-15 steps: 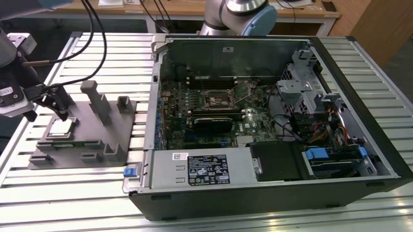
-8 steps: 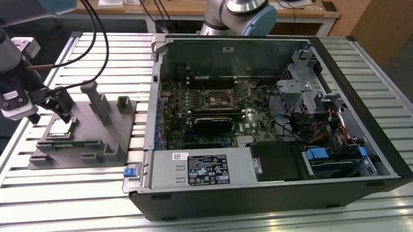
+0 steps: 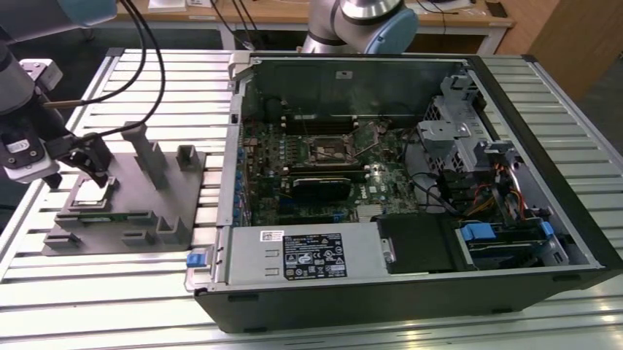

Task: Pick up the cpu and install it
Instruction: 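Pick up the cpu and move it towards the insertion slot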

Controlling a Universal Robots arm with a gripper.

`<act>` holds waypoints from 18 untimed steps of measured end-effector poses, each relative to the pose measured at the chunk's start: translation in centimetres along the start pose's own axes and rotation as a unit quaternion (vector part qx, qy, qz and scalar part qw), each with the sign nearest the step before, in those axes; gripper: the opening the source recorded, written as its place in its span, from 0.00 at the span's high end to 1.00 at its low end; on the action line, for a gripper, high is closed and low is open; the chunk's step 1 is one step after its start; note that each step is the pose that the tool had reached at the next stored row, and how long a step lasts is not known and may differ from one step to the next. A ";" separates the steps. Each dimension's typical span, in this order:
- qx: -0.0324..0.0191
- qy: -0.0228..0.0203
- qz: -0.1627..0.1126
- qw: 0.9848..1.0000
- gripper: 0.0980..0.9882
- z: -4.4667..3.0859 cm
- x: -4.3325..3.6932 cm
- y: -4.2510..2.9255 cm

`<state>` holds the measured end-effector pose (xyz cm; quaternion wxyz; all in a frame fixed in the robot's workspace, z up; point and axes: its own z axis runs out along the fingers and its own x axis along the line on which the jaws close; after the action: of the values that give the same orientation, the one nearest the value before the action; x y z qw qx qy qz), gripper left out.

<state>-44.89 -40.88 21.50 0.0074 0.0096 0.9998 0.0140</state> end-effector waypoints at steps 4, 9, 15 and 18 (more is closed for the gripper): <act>0.002 0.000 -0.002 1.000 0.26 0.32 0.00 -0.02; 0.002 0.000 -0.001 1.000 0.26 1.00 -0.05 0.13; 0.002 0.000 0.000 1.000 0.26 1.78 -0.04 0.27; 0.002 0.000 0.000 1.000 0.26 2.18 -0.03 0.30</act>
<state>-44.82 -40.51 19.33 0.0075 0.0093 0.9999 0.0119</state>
